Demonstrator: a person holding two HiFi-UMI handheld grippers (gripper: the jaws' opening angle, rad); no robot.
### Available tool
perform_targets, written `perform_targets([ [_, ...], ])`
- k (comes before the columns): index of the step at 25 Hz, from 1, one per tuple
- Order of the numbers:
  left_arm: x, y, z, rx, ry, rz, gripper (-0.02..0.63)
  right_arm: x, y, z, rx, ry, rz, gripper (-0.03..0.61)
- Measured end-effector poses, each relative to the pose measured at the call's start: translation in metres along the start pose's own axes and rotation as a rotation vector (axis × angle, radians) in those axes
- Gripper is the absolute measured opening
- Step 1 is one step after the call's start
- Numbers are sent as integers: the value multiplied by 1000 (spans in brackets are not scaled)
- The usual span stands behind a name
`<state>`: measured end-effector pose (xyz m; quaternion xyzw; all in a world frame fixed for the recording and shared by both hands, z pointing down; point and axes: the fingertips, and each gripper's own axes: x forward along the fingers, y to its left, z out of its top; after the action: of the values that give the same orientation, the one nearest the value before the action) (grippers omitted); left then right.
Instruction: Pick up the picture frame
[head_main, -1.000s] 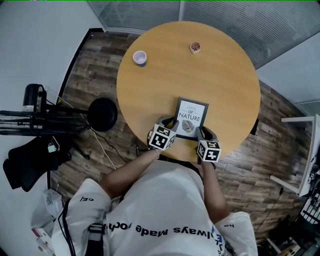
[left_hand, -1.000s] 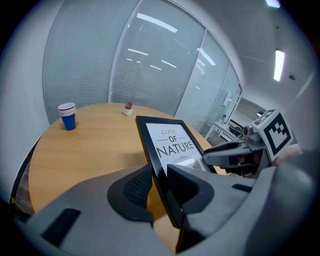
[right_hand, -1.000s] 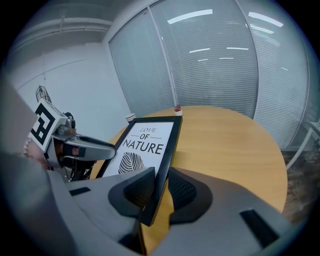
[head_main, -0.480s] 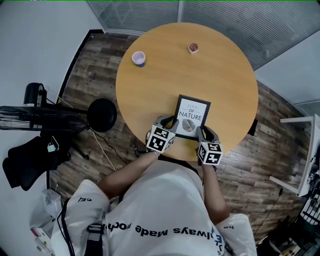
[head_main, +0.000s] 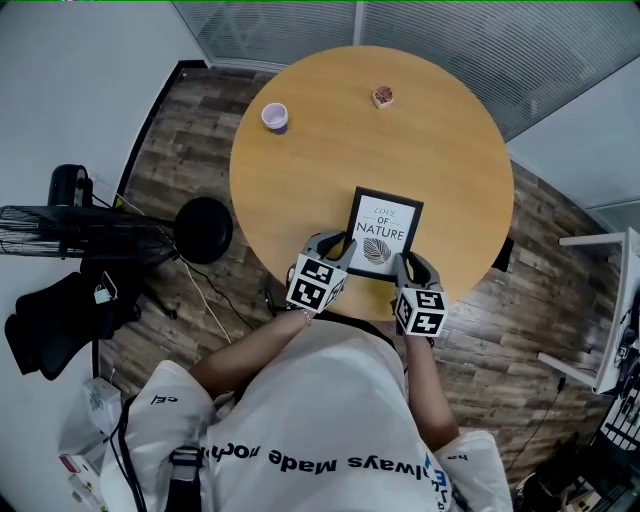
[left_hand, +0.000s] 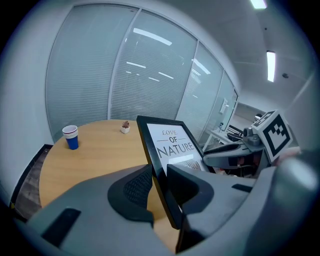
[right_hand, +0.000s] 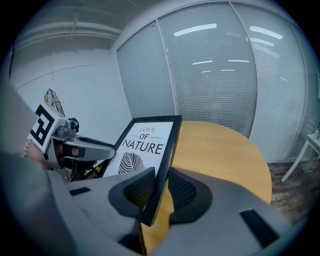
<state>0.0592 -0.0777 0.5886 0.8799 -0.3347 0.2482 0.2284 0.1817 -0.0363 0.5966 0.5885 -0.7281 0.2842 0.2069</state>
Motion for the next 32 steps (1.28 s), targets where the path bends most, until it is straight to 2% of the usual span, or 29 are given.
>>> perform_targets([
  [32, -70, -25, 77, 14, -179, -25, 101, -62, 19, 71, -20, -131, 7, 97],
])
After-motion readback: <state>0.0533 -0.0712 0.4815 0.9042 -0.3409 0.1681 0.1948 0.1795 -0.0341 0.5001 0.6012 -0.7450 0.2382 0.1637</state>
